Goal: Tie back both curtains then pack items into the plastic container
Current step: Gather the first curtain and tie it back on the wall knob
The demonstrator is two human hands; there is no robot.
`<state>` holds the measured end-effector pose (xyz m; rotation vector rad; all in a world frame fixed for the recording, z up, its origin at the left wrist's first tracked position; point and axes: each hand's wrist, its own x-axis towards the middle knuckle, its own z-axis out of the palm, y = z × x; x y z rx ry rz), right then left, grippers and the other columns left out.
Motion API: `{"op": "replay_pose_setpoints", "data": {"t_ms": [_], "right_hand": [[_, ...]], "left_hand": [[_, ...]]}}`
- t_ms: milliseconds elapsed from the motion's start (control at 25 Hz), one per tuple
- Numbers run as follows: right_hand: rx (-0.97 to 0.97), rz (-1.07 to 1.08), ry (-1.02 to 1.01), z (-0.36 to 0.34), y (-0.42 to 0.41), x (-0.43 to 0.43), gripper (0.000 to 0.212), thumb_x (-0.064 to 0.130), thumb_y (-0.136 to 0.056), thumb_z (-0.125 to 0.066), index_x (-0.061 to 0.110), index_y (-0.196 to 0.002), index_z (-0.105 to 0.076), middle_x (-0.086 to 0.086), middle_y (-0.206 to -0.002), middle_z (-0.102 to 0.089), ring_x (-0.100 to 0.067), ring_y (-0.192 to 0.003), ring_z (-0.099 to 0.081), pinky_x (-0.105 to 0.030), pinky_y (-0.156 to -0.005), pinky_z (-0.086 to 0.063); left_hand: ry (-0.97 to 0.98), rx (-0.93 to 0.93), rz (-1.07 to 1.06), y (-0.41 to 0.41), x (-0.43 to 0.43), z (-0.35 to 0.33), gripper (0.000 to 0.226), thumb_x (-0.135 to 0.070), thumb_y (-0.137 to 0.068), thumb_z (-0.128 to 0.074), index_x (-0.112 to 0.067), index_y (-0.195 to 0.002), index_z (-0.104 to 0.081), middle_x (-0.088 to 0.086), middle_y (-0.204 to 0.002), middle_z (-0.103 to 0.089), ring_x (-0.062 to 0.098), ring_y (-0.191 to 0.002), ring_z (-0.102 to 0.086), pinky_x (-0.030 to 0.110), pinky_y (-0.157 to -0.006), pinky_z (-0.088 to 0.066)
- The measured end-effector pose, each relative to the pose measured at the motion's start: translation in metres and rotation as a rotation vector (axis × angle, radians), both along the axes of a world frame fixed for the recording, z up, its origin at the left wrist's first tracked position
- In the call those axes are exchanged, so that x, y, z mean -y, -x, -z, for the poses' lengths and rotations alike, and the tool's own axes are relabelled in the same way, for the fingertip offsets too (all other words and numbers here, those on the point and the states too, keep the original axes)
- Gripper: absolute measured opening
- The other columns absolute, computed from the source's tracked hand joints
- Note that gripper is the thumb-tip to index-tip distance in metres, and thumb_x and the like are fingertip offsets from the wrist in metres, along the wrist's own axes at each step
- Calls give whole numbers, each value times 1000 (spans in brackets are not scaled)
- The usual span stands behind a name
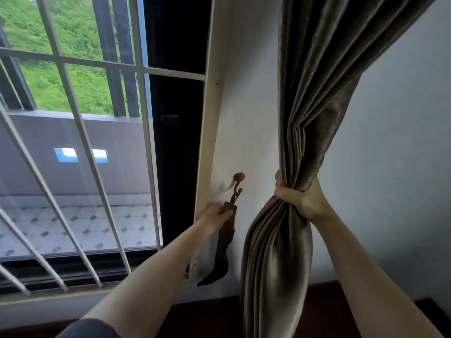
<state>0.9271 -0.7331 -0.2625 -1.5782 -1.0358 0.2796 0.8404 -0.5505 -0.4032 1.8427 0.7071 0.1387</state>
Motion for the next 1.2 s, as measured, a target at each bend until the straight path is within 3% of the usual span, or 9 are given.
{"op": "replay_pose_setpoints", "data": {"t_ms": [80, 200, 400, 560, 800, 880, 1000, 1080, 1200], "right_hand": [[-2, -28, -13, 1, 2, -14, 42, 21, -54, -70, 4, -87, -51, -9, -80, -53, -23, -75, -56, -36, -69, -47], [-23, -110, -69, 7, 12, -38, 25, 9, -56, -69, 3, -74, -52, -12, -71, -53, -19, -65, -59, -33, -64, -49], [-19, -216, -134, 17, 40, -88, 12, 12, -60, -67, 20, -68, -61, -3, -71, -60, -22, -67, -60, -35, -67, -51], [19, -166, -176, 27, 64, -127, 18, 14, -61, -66, 5, -74, -58, -7, -72, -60, -25, -68, -61, -37, -67, -52], [53, 51, -190, 38, 83, -155, 63, 28, -58, -71, -7, -106, -52, -20, -95, -59, -33, -88, -61, -44, -78, -56], [90, 86, -167, 36, 95, -155, 69, 33, -57, -71, -3, -112, -50, -17, -98, -60, -30, -90, -63, -41, -80, -57], [74, 105, -123, 27, 111, -148, 69, 30, -60, -72, 9, -119, -44, -2, -96, -56, -19, -88, -61, -29, -74, -57], [12, 96, -90, 20, 117, -142, 63, 19, -67, -74, 15, -121, -42, 4, -96, -54, -15, -89, -59, -24, -73, -53], [-107, 51, -43, 9, 118, -130, 56, 13, -70, -75, 18, -117, -45, 3, -98, -56, -18, -94, -58, -27, -79, -53]], "left_hand": [[12, 28, 28, 27, -20, -12, 16, -35, -91, -58, -19, -91, -64, 2, -83, -64, 16, -77, -62, 30, -71, -53], [-163, -83, 131, 71, -62, -40, 24, -42, -84, -65, -22, -72, -66, -3, -66, -60, 9, -61, -56, 18, -55, -41], [-259, -94, 204, 126, -93, -90, 29, -37, -80, -71, -13, -66, -65, 0, -58, -50, 12, -58, -46, 24, -54, -32], [-261, -9, 317, 149, -75, -111, 16, -29, -82, -71, -20, -69, -67, -10, -54, -57, 4, -51, -50, 22, -56, -38], [1, 256, 225, 172, -48, -89, 30, -24, -87, -64, 6, -86, -63, 15, -80, -60, 24, -77, -57, 38, -75, -45], [-22, 331, 239, 170, -33, -77, 37, -30, -85, -65, 7, -83, -64, 6, -97, -56, 19, -99, -53, 38, -86, -41], [6, 416, 217, 158, -13, -64, 43, -32, -84, -66, 11, -88, -62, -19, -114, -51, 5, -137, -24, 34, -113, -22], [64, 513, 247, 148, -3, -58, 50, -40, -76, -68, 9, -80, -61, -13, -119, -55, 12, -134, -39, 41, -114, -29], [48, 562, 207, 136, 14, -59, 27, -36, -76, -64, -17, -57, -63, -2, -139, -40, 20, -121, -50, 44, -107, -40]]}}
